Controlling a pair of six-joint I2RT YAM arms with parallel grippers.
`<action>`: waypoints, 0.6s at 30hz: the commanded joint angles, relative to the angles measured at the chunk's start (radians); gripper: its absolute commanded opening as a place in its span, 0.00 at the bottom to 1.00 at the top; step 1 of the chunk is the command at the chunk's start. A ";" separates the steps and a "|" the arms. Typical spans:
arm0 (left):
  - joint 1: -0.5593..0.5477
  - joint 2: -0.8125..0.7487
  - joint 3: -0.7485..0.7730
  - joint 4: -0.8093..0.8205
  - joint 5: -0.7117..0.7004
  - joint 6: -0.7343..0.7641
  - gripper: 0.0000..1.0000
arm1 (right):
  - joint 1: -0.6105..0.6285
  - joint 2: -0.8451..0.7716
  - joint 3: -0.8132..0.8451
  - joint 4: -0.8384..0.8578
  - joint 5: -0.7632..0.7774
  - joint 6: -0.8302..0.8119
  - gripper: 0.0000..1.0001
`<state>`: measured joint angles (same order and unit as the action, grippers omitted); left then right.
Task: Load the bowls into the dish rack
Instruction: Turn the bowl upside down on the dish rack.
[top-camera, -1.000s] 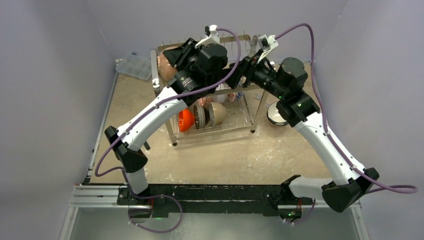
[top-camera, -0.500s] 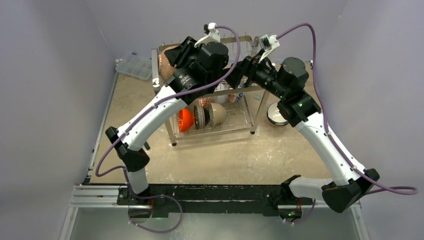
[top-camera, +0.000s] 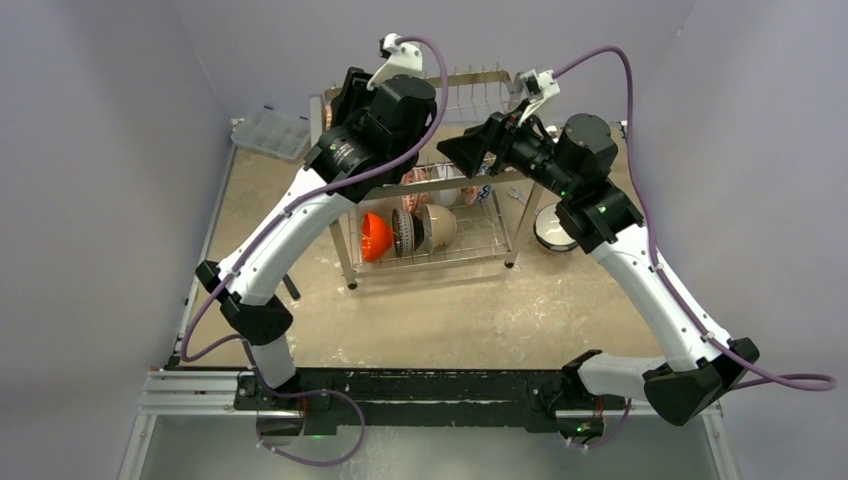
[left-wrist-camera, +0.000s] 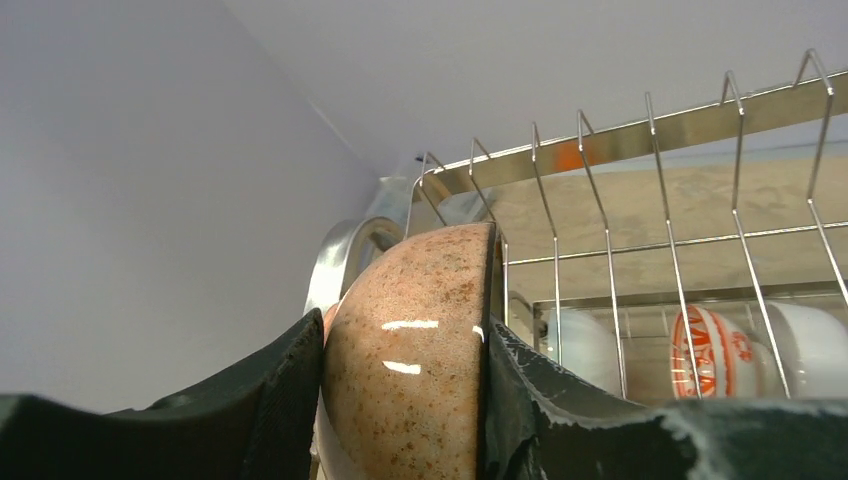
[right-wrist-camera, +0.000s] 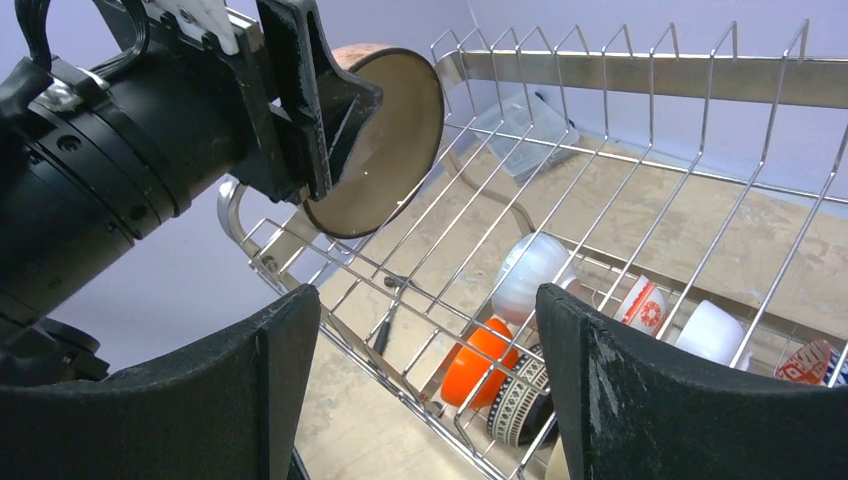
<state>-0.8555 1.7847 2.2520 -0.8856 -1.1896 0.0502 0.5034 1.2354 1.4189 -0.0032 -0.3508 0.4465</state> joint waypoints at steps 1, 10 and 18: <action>-0.028 0.015 -0.005 0.184 0.474 -0.359 0.47 | -0.003 -0.027 0.037 0.012 0.015 -0.013 0.81; -0.010 -0.045 -0.099 0.265 0.615 -0.449 0.55 | -0.005 -0.031 0.038 0.006 0.016 -0.018 0.81; 0.002 -0.119 -0.199 0.417 0.778 -0.515 0.61 | -0.006 -0.023 0.032 0.006 0.002 -0.018 0.82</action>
<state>-0.8131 1.6699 2.1086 -0.6575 -0.8101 -0.1722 0.5026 1.2316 1.4212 -0.0105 -0.3492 0.4427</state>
